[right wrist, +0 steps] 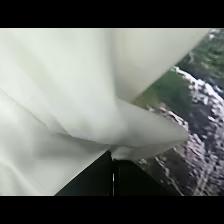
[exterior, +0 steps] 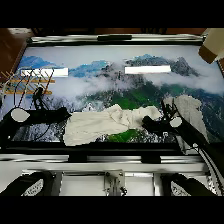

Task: Fold the shirts.

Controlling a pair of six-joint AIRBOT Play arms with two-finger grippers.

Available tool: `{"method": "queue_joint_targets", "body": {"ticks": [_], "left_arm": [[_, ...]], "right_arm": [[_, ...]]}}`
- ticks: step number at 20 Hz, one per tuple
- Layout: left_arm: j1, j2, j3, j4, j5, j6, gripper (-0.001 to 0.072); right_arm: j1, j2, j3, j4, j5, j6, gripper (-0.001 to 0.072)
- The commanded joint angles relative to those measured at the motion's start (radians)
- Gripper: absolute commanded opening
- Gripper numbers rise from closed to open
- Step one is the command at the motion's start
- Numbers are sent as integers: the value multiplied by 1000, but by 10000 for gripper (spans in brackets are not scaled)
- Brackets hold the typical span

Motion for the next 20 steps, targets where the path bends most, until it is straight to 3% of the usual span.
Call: {"method": "queue_joint_targets", "body": {"ticks": [1,3,7,11,14,18,20], "left_arm": [[0,11,26,2,-12,43,36],[2,36,113,35,-53,116,35],[69,112,489,206,-184,123,35],[169,203,936,296,-200,95,35],[228,278,1053,305,-201,65,35],[249,316,1050,372,-315,66,35],[249,317,1053,370,-288,63,35]], "right_arm": [[6,17,77,8,48,-24,59],[6,87,185,-113,138,-34,59],[6,318,508,-461,210,-31,59],[6,506,845,-939,240,259,59],[6,579,935,-975,395,301,59],[6,585,935,-931,676,284,60],[6,588,936,-887,664,230,60]]}}
